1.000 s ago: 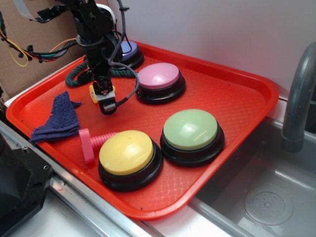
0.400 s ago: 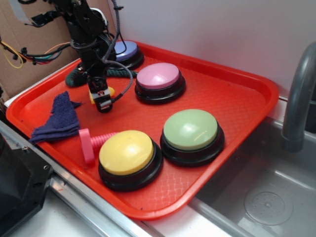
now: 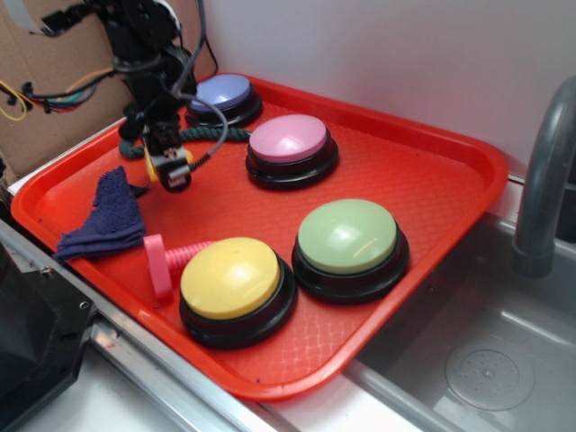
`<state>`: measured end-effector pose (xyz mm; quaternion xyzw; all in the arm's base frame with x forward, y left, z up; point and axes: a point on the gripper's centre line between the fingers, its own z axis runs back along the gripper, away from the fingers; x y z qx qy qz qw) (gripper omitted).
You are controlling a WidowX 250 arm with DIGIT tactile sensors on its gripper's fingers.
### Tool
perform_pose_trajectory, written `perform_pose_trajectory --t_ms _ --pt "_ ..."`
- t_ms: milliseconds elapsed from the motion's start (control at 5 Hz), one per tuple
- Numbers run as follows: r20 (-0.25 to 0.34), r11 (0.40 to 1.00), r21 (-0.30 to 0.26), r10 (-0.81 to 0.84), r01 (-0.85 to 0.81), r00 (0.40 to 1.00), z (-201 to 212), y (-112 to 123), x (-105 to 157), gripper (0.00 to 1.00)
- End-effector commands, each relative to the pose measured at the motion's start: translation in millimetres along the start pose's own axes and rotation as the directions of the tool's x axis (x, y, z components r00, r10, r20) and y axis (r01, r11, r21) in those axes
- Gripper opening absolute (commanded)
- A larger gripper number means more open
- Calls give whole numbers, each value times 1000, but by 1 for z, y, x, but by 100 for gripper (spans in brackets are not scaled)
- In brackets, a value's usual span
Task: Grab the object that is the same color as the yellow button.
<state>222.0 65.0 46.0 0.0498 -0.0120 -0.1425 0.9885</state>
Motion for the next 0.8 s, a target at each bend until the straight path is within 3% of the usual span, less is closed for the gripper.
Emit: perform_pose_trajectory --t_ms 0,200,400,600 --pt "94 976 0 217 -218 972 98 -15 7 0" --pt "112 953 -4 303 -304 947 136 -33 11 0" --pt "123 939 -47 344 -341 931 147 -44 14 0" --pt "74 913 -20 407 -407 910 139 -50 16 0"
